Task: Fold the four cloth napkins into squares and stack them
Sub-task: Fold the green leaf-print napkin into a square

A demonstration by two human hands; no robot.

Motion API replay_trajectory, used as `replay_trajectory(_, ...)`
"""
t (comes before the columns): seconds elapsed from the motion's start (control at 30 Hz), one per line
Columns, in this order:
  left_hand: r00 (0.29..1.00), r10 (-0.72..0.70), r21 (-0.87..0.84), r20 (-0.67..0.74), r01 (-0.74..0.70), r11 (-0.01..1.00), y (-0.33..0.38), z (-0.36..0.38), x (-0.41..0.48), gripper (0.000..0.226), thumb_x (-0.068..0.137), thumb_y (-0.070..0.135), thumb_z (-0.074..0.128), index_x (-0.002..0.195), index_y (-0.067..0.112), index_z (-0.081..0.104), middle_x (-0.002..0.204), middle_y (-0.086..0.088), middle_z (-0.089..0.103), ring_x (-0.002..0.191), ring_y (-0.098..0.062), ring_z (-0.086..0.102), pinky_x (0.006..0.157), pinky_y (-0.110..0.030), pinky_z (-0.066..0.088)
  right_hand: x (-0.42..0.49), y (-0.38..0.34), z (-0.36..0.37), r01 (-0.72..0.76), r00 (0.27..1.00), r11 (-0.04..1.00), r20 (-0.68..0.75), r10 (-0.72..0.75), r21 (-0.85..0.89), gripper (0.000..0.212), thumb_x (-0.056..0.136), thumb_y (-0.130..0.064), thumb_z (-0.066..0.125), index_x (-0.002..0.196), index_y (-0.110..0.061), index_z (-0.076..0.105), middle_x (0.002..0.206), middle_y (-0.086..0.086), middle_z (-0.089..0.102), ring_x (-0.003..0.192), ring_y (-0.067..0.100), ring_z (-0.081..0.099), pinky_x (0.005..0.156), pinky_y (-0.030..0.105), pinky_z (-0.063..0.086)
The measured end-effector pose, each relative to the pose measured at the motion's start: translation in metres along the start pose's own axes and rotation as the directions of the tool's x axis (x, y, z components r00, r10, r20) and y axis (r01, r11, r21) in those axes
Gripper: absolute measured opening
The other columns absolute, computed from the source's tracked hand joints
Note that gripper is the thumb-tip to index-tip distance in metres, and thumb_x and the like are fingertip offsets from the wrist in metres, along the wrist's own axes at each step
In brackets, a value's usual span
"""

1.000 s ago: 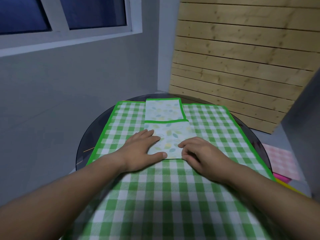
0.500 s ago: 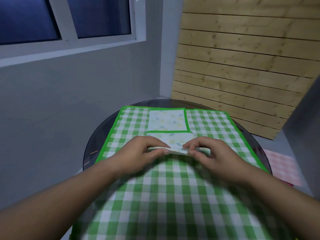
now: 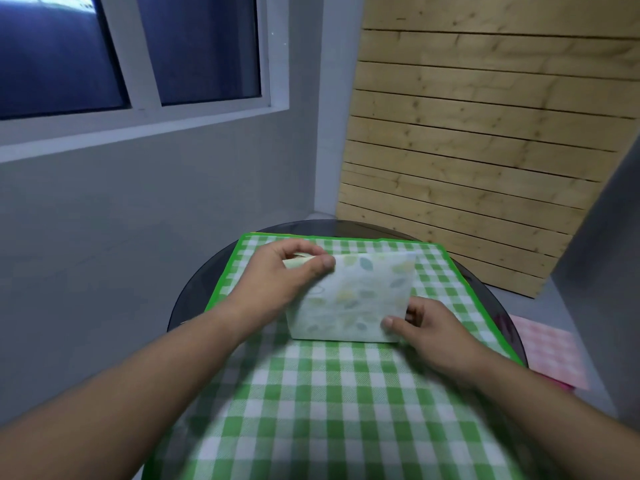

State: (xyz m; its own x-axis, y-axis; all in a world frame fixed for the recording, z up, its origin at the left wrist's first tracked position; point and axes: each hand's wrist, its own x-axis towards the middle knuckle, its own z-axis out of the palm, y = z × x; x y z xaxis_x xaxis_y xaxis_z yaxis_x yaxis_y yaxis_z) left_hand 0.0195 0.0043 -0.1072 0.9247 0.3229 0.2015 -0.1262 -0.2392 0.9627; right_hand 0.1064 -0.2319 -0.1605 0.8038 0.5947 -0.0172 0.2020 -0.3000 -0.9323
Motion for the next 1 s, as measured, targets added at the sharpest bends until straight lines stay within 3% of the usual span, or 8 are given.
replay_trajectory(0.1, 0.980, -0.201, -0.108, 0.011, 0.201, 0.974, -0.016, 0.003, 0.003, 0.047, 0.078, 0.026, 0.084, 0.116, 0.014, 0.058, 0.095, -0.004, 0.074, 0.080, -0.011, 0.075, 0.068, -0.026, 0.059, 0.005, 0.010, 0.003, -0.022, 0.999, 1.000, -0.036, 0.021, -0.017, 0.024, 0.098, -0.017, 0.058, 0.121, -0.022, 0.061, 0.109, -0.008, 0.075, 0.101, 0.011, 0.071, 0.095, 0.040, 0.054)
replay_trajectory(0.23, 0.926, -0.375, 0.145, 0.038, 0.366, 0.919, -0.046, 0.002, 0.006, 0.050, 0.078, 0.024, 0.084, 0.116, 0.013, 0.054, 0.070, 0.006, 0.070, 0.061, -0.004, 0.069, 0.057, -0.017, 0.050, 0.015, 0.016, 0.002, -0.044, 0.991, 0.987, -0.132, 0.023, -0.156, 0.042, 0.096, -0.023, 0.062, 0.135, -0.024, 0.048, 0.073, -0.011, 0.064, 0.065, 0.000, 0.061, 0.064, 0.013, 0.048)
replay_trajectory(0.33, 0.923, -0.384, 0.312, 0.016, 0.361, 0.879, -0.059, 0.005, 0.010, 0.033, 0.082, 0.023, 0.081, 0.106, 0.015, 0.060, 0.056, 0.010, 0.067, 0.051, -0.001, 0.063, 0.053, -0.017, 0.044, 0.020, 0.018, 0.001, -0.079, 0.982, 0.959, -0.188, 0.028, -0.271, 0.060, 0.093, -0.025, 0.065, 0.146, -0.027, 0.036, 0.071, -0.006, 0.051, 0.060, 0.003, 0.051, 0.060, 0.017, 0.042)
replay_trajectory(0.43, 0.921, -0.387, 0.394, -0.035, 0.369, 0.842, -0.065, 0.007, 0.014, 0.037, 0.081, 0.032, 0.081, 0.109, 0.018, 0.061, 0.086, 0.001, 0.073, 0.071, -0.008, 0.065, 0.063, -0.021, 0.044, 0.023, 0.020, 0.001, -0.095, 0.981, 0.935, -0.191, 0.029, -0.342, 0.055, 0.093, -0.026, 0.065, 0.142, -0.028, 0.041, 0.075, -0.003, 0.053, 0.065, 0.009, 0.052, 0.063, 0.020, 0.042)
replay_trajectory(0.57, 0.912, -0.396, 0.501, -0.106, 0.393, 0.771, -0.064, 0.009, 0.017, 0.061, 0.079, 0.043, 0.080, 0.129, 0.016, 0.058, 0.131, -0.005, 0.060, 0.115, -0.022, 0.059, 0.087, -0.030, 0.045, 0.026, 0.022, 0.002, -0.111, 0.984, 0.893, -0.174, 0.037, -0.436, 0.034, 0.095, -0.029, 0.061, 0.129, -0.022, 0.058, 0.079, -0.003, 0.056, 0.071, 0.011, 0.055, 0.071, 0.023, 0.047)
replay_trajectory(0.63, 0.917, -0.384, 0.538, -0.105, 0.377, 0.754, -0.062, 0.009, 0.017, 0.060, 0.080, 0.044, 0.079, 0.129, 0.017, 0.058, 0.137, -0.003, 0.057, 0.120, -0.022, 0.056, 0.086, -0.030, 0.043, 0.026, 0.020, 0.002, -0.117, 0.987, 0.875, -0.156, 0.048, -0.470, 0.034, 0.097, -0.030, 0.058, 0.130, -0.022, 0.060, 0.088, -0.004, 0.062, 0.081, 0.011, 0.059, 0.077, 0.021, 0.045)
replay_trajectory(0.77, 0.919, -0.385, 0.579, -0.086, 0.361, 0.731, -0.061, 0.009, 0.015, 0.066, 0.081, 0.043, 0.078, 0.138, 0.019, 0.053, 0.142, -0.003, 0.055, 0.125, -0.023, 0.054, 0.092, -0.030, 0.044, 0.025, 0.014, 0.003, -0.120, 0.992, 0.835, -0.098, 0.080, -0.538, 0.041, 0.100, -0.033, 0.052, 0.138, -0.020, 0.055, 0.133, -0.005, 0.061, 0.124, 0.013, 0.054, 0.103, 0.025, 0.041)
replay_trajectory(1.0, 0.942, -0.333, 0.679, 0.034, 0.223, 0.699, -0.069, 0.009, 0.011, 0.058, 0.094, 0.044, 0.061, 0.148, 0.032, 0.043, 0.145, -0.005, 0.052, 0.124, -0.023, 0.056, 0.105, -0.038, 0.046, 0.025, 0.010, 0.004, -0.114, 0.993, 0.797, -0.073, 0.088, -0.594, 0.045, 0.099, -0.036, 0.053, 0.140, -0.020, 0.053, 0.128, -0.004, 0.063, 0.119, 0.012, 0.056, 0.100, 0.024, 0.040)
